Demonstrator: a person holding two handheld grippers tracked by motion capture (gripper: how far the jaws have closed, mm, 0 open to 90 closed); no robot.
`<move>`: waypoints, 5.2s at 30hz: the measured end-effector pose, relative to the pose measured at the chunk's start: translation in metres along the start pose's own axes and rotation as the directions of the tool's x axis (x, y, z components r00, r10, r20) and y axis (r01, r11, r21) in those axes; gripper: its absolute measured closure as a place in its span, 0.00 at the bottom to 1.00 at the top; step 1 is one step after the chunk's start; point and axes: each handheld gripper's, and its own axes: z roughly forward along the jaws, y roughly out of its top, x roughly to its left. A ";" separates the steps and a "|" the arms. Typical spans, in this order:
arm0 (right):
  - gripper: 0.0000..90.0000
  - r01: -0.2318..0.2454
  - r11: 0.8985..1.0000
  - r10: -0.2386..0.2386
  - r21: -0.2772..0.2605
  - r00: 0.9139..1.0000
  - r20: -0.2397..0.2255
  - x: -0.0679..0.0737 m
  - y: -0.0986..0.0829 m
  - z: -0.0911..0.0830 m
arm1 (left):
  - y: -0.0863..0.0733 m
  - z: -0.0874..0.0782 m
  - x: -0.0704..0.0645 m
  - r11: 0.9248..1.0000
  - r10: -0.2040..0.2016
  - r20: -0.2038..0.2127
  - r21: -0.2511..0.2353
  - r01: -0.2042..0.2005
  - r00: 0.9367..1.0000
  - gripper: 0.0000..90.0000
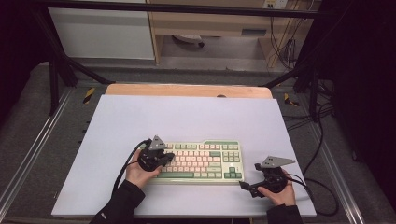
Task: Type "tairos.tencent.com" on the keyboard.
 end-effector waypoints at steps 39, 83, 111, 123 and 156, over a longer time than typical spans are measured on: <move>0.01 -0.002 1.000 0.002 0.009 1.000 0.003 0.001 -0.001 0.000 | -0.019 -0.048 0.009 0.999 0.010 -0.019 -0.034 -0.011 1.000 1.00; 0.01 -0.002 1.000 0.002 0.000 1.000 -0.003 0.001 0.000 -0.001 | -0.042 -0.055 0.022 0.999 -0.021 -0.043 -0.030 0.020 0.999 1.00; 0.23 0.058 0.997 -0.061 -0.046 0.997 -0.051 0.032 0.032 0.008 | -0.051 -0.068 0.026 0.998 -0.042 -0.038 -0.053 0.040 0.998 1.00; 0.48 0.066 0.997 -0.071 -0.045 0.991 -0.117 0.050 0.057 0.025 | -0.051 -0.067 0.026 0.998 -0.043 -0.033 -0.055 0.041 0.999 1.00; 0.98 0.090 0.996 -0.092 -0.017 0.990 -0.108 0.080 0.097 0.082 | -0.051 -0.067 0.026 0.998 -0.037 -0.031 -0.056 0.036 0.999 1.00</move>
